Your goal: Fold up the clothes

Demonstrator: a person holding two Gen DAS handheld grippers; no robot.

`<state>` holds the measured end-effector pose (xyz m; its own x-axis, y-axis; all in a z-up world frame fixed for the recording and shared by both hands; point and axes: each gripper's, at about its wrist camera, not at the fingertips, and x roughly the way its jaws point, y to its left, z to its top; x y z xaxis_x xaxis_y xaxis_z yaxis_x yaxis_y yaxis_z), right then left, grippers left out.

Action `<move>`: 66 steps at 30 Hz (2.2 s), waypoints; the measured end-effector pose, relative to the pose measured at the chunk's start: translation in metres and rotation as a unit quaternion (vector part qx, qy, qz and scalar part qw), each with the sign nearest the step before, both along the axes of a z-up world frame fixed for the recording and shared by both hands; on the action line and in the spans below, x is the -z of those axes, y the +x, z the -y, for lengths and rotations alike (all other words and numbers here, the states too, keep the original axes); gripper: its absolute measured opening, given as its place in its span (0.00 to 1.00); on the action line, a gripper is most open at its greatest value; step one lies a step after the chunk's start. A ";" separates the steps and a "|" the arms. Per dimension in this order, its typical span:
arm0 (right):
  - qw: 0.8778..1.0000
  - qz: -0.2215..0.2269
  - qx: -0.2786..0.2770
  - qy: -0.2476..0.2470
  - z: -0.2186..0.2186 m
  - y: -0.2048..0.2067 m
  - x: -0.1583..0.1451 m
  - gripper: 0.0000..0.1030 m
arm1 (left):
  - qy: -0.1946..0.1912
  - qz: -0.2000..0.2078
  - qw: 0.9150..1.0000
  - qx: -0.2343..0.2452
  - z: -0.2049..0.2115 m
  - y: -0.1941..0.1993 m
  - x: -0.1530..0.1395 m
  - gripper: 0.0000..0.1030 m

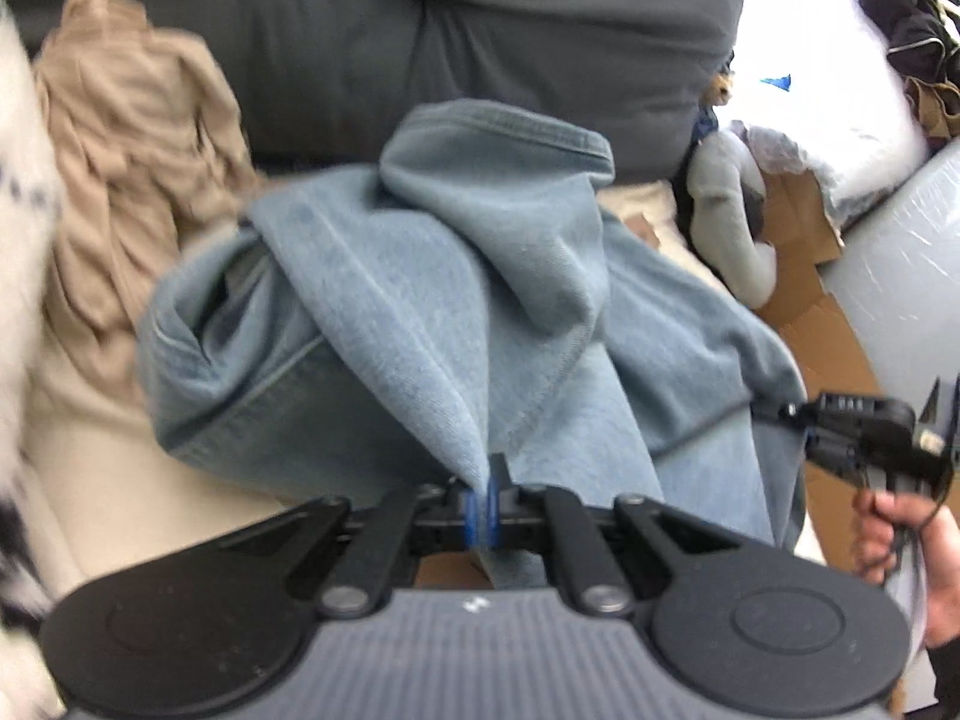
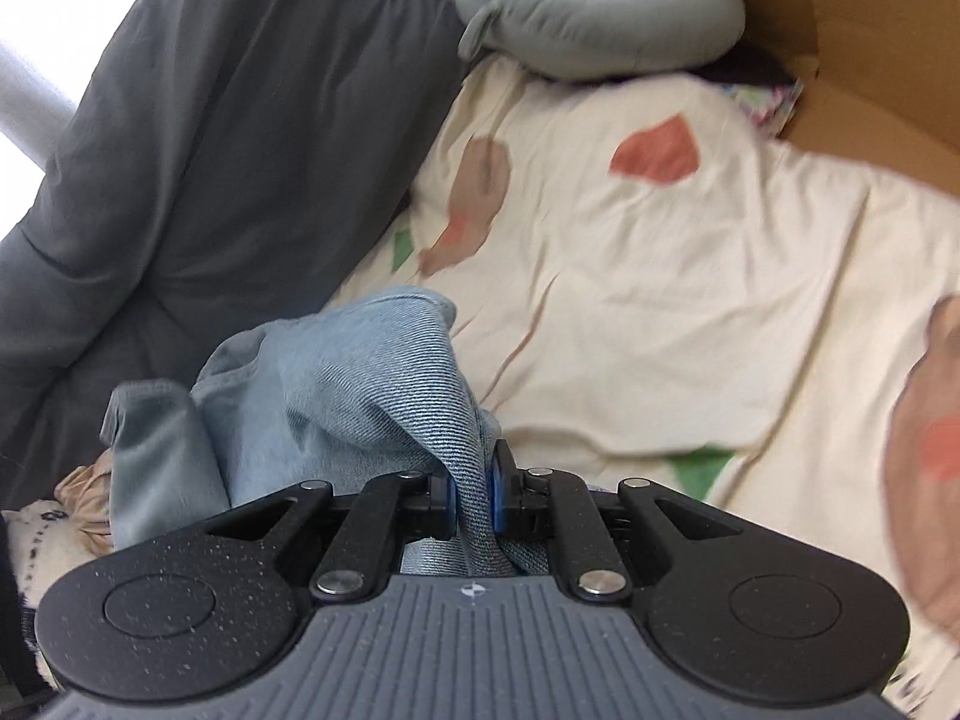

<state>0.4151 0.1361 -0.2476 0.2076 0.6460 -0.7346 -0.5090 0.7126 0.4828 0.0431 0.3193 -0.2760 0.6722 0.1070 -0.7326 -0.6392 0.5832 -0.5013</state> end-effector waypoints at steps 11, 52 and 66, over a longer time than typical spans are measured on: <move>0.999 0.037 0.004 -0.024 -0.009 0.042 -0.015 0.08 | -0.047 0.027 0.998 0.022 0.033 0.027 0.022 0.04; 0.999 -0.001 0.002 -0.048 0.083 -0.024 -0.031 0.48 | 0.037 -0.021 0.997 -0.062 -0.121 0.007 0.023 0.55; 0.998 -0.035 -0.003 -0.061 0.108 -0.054 -0.006 0.49 | -0.049 0.002 0.997 -0.061 -0.160 0.026 0.075 0.64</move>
